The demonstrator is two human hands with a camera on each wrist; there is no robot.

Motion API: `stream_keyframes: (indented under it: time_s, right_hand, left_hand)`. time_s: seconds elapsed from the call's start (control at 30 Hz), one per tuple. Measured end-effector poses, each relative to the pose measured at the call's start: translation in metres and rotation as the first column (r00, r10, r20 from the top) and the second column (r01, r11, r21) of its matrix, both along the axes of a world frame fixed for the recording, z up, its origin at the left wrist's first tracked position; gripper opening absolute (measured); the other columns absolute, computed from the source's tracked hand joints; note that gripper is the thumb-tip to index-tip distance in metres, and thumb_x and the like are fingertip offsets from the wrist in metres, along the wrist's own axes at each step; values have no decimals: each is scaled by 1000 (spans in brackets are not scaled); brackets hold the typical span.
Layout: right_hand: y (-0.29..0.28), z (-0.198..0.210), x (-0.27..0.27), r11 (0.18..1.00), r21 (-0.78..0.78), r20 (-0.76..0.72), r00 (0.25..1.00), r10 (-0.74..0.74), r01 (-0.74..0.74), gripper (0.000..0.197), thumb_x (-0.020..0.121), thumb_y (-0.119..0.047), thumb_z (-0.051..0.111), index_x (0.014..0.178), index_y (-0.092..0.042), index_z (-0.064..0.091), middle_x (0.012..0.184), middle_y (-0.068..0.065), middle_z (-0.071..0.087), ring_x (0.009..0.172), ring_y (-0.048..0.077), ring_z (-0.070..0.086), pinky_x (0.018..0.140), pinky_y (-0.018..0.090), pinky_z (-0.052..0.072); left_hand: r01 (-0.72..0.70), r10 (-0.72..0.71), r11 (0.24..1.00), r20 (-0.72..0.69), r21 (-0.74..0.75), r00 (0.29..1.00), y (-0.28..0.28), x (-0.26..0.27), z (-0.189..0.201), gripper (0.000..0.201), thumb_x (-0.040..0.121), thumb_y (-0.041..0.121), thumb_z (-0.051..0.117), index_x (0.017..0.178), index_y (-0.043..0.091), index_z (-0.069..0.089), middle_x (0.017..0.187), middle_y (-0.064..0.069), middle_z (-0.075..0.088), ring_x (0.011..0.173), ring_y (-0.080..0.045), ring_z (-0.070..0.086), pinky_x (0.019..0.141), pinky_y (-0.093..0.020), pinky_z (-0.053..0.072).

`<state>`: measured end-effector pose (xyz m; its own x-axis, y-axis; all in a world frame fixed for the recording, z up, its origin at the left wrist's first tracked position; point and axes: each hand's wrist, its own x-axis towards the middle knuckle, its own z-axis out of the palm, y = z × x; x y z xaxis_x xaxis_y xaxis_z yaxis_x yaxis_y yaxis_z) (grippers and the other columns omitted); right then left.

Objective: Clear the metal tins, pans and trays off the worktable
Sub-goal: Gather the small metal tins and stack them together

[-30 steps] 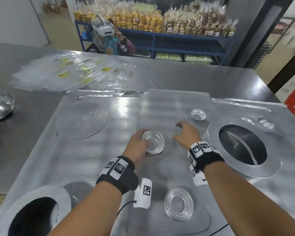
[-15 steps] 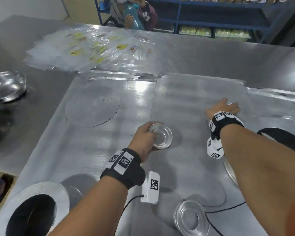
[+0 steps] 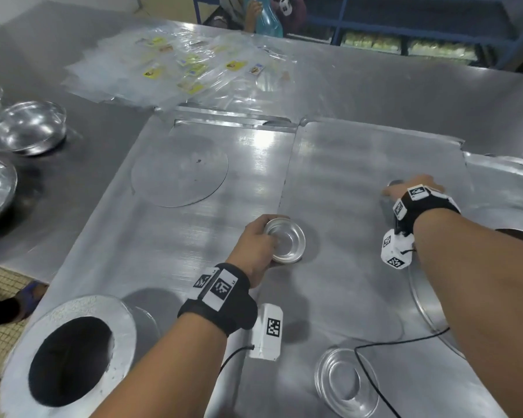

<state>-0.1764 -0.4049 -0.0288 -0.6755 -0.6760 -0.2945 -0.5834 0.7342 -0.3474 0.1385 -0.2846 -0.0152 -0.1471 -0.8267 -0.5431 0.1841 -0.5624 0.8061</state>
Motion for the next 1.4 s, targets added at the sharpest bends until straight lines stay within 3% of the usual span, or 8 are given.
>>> stream_keyframes:
  time_s: [0.1,0.33,0.43,0.6,0.8,0.9,1.2,1.4]
  right_hand:
    - [11,23,24,987,83,29,991,134,-136,50,69,-44,81,108,-16,68,114,11,62,112,33,60,88,34,50]
    - [63,69,88,930,-163,158,922,353,-329,91,46,-38,97,126,-10,62,121,5,64,112,22,61,88,26,47]
    - [100,85,106,865,-219,170,855,490,-452,96,36,-42,96,124,-19,64,114,-3,66,105,16,64,89,30,53]
    - [166,108,128,784,-255,117,787,606,-565,95,40,-33,97,128,-20,63,120,-8,65,107,10,61,91,26,50]
    - [228,101,131,813,-269,93,826,556,-517,98,42,-37,92,134,-28,58,133,-8,55,126,12,50,105,31,44]
    - [255,93,129,832,-309,107,852,512,-461,93,39,-45,91,126,-28,63,123,-10,62,109,7,57,97,26,49]
    - [347,80,84,839,-414,118,893,435,-354,92,38,-57,88,122,-32,63,109,-13,71,103,6,66,94,36,53]
    - [426,99,26,862,-435,168,916,364,-263,92,46,-21,96,131,-17,61,120,-5,68,113,9,63,101,34,50]
  left_hand:
    - [-14,14,1000,-9,2,1000,5,-1,5,50,87,-21,36,111,11,65,114,-15,57,98,-37,60,82,-63,57]
    - [-43,43,999,-18,5,999,18,-7,19,37,91,-11,45,115,12,63,117,-16,59,100,-36,60,84,-62,58]
    - [-45,44,999,-39,-3,998,23,-13,25,23,99,10,56,121,7,61,116,-18,62,97,-33,62,84,-64,56]
    - [134,-134,991,-105,-5,985,34,-23,34,58,94,57,55,125,8,63,120,-20,69,109,-37,69,83,-56,60]
    - [341,-345,937,-50,-73,937,68,-44,47,29,97,18,63,123,5,58,113,-17,66,90,-33,68,81,-59,60]
    - [396,-400,911,-11,-118,916,86,-57,48,29,93,-2,56,120,10,59,106,-16,68,85,-29,66,66,-43,62]
    - [497,-480,846,134,-192,867,156,-108,54,46,86,-14,38,113,13,63,96,-16,70,74,-24,66,54,-27,49]
    - [520,-516,839,72,-158,854,217,-159,61,43,88,-15,40,111,12,64,97,-13,71,78,-27,68,56,-36,60]
